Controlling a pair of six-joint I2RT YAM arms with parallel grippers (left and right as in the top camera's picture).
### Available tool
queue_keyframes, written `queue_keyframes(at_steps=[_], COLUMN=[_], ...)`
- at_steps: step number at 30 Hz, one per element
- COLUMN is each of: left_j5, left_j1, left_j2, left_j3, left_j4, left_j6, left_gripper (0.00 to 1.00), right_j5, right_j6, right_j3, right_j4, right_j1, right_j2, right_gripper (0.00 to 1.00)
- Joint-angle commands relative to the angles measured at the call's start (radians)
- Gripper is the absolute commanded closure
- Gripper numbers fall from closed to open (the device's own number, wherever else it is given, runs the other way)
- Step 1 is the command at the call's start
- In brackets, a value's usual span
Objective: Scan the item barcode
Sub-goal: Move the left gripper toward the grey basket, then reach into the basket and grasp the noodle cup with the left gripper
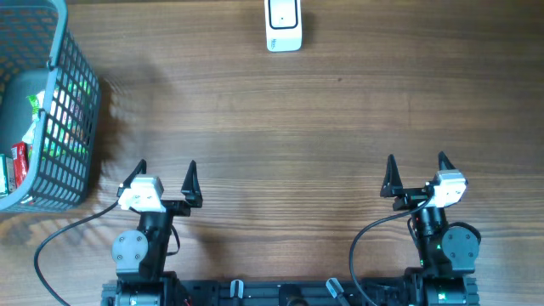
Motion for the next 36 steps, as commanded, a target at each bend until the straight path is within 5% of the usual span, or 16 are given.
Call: queue_keyframes(at_steps=[1,15,20,27,36], left_j5=[0.003,0.166,0.179,0.178,0.007], left_j1=[0.003,0.003,0.002,0.003,0.003], left_j2=[-0.006,-0.006,-0.005,0.172,0.824], left_j3=[-0.006,-0.003,0.115,0.612,1.542], left_j4=[0.008,0.08,-0.063,-0.396,-1.061], left_j6=[0.027,-0.002,-0.094,-0.093,0.05], left_gripper=[0.0,0.0,0.0,0.0,0.0], right_j5=[0.002,0.002,0.002,0.002,0.002], right_j6=[-0.012,-0.012,-0.012,-0.012,-0.012], right_j3=[-0.001,-0.001,-0.001,-0.001,-0.001], right_j4=[0.004,0.004,0.004,0.004,0.004], right_j1=[-0.003,-0.003,-0.003,-0.003,-0.003], right_j2=[-0.008,-0.006,-0.006,-0.006,-0.006], right_gripper=[0.0,0.0,0.0,0.0,0.0])
